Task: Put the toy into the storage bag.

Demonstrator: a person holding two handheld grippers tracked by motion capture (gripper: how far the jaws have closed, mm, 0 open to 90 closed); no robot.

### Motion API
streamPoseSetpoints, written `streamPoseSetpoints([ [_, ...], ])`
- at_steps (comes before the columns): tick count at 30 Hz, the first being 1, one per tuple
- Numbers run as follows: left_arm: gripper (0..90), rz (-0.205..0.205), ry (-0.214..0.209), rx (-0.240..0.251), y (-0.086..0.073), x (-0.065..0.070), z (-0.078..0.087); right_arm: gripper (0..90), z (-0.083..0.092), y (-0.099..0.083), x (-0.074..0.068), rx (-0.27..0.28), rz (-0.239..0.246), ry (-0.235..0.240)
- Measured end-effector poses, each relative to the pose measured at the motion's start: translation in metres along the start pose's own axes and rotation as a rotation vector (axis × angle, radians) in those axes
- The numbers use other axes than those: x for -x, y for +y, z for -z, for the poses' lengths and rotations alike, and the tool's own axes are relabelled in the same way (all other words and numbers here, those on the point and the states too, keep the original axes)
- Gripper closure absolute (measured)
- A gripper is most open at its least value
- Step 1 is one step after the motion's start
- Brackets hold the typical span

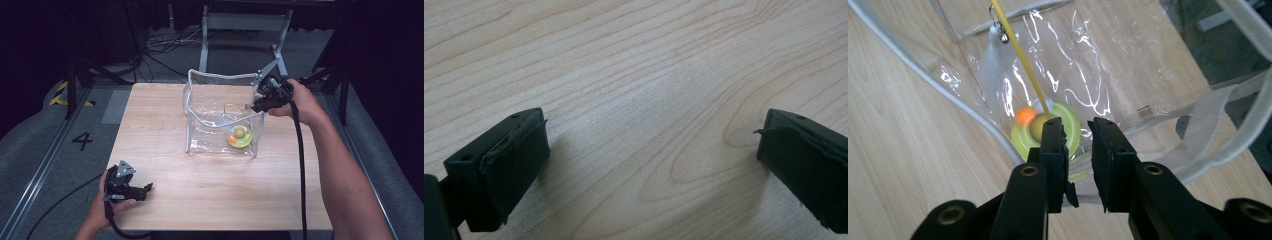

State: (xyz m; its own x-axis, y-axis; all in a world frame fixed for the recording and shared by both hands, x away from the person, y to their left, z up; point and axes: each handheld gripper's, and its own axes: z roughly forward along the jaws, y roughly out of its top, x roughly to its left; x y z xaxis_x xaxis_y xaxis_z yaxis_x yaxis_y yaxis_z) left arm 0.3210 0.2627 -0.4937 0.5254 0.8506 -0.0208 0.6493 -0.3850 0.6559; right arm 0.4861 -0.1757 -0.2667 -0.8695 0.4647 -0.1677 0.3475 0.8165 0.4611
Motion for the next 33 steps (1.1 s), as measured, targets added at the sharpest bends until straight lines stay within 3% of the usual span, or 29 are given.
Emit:
streamPoseSetpoints([
  [6, 0.6, 0.001, 0.000, 0.000, 0.000, 0.000, 0.000, 67.6, 0.016, -0.008, -0.005, 0.077, -0.007, -0.043],
  [13, 0.6, 0.000, 0.000, 0.001, 0.000, 0.000, 0.000, 55.9, 0.030, -0.017, -0.009, 0.119, -0.021, -0.101],
  [18, 0.6, -0.001, -0.001, 0.001, 0.000, 0.000, 0.000, 47.1, 0.037, -0.029, -0.013, 0.137, -0.032, -0.116],
  [23, 0.8, -0.002, 0.001, 0.000, 0.000, 0.000, 0.000, 32.7, 0.045, -0.046, -0.018, 0.197, -0.066, -0.124],
  [33, 0.8, -0.002, 0.001, 0.000, 0.000, 0.000, 0.000, 25.2, 0.053, -0.076, -0.024, 0.208, -0.063, -0.179],
])
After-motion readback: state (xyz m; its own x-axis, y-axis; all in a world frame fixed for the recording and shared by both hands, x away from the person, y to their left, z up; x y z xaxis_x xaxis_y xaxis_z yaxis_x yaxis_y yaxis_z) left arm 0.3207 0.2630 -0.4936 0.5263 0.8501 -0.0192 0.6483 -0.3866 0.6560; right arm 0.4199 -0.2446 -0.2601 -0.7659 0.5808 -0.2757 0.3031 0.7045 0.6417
